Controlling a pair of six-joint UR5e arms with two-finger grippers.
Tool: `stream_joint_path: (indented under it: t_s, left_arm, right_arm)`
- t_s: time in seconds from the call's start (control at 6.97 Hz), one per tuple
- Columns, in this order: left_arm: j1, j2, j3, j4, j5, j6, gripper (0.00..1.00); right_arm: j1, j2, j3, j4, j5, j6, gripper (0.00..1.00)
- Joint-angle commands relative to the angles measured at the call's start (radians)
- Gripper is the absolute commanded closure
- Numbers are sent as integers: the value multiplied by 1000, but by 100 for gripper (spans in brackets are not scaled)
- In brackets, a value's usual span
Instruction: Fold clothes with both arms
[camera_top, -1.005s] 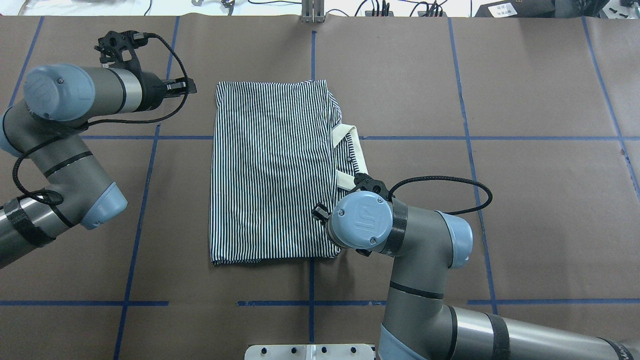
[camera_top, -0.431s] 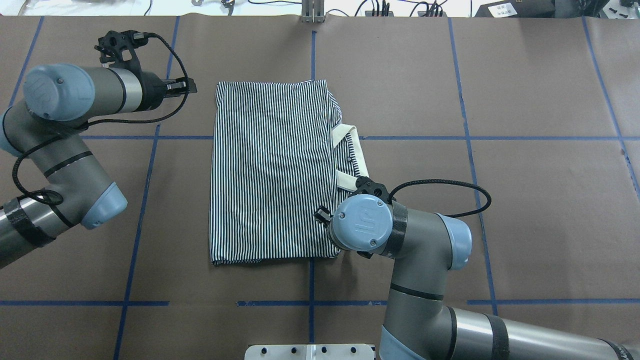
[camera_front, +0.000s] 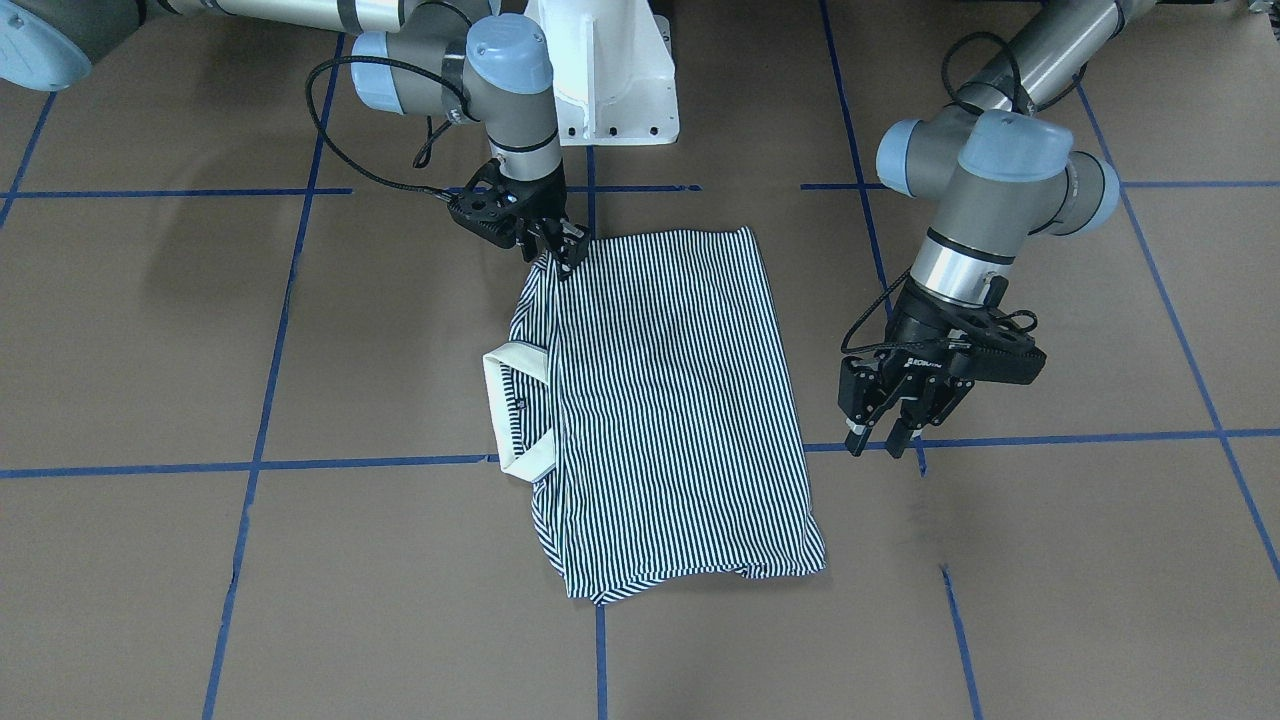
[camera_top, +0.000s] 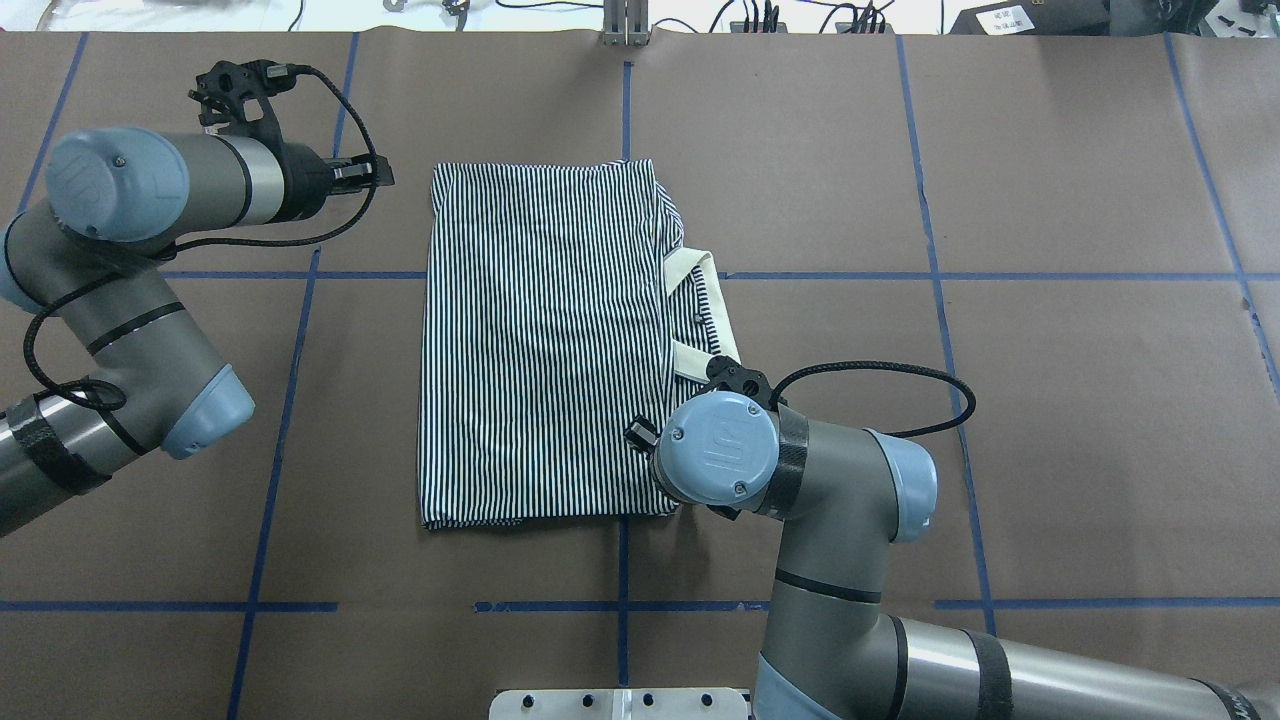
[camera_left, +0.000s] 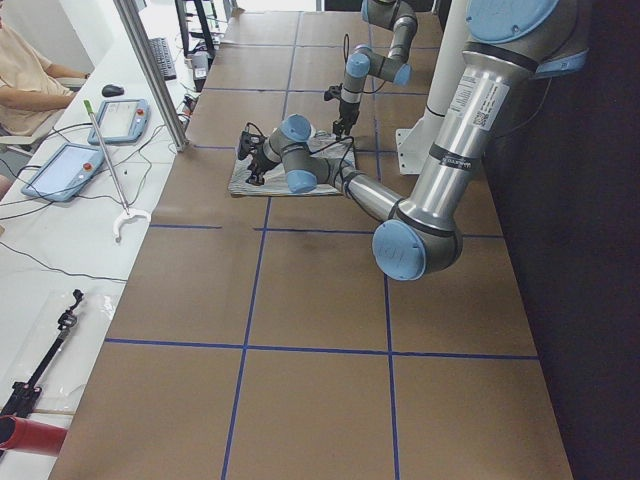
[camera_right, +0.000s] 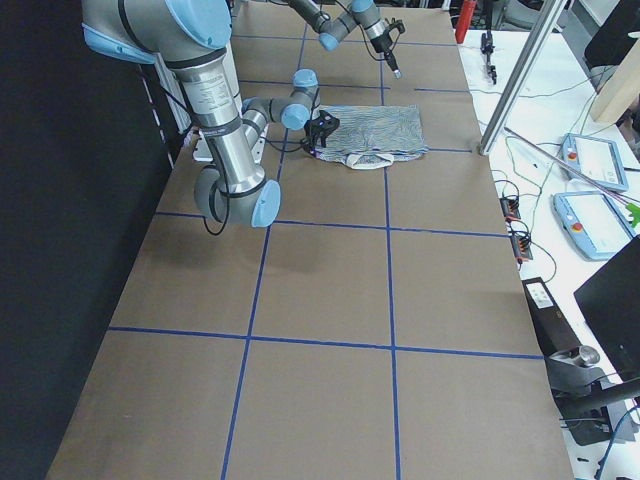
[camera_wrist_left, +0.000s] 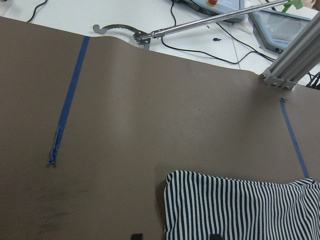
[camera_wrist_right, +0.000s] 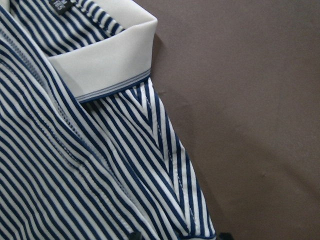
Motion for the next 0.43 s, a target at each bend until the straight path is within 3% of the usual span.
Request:
stream_joint_path:
  t_s: [0.0,0.29]
  left_arm:
    - [0,3,-2,0,0,0,46]
    - [0,12,-13,0,0,-2,46]
  right_arm:
    - [-7,2,-15,1,3,-6,100]
    - [-7,4,-13,1,6,-9,100]
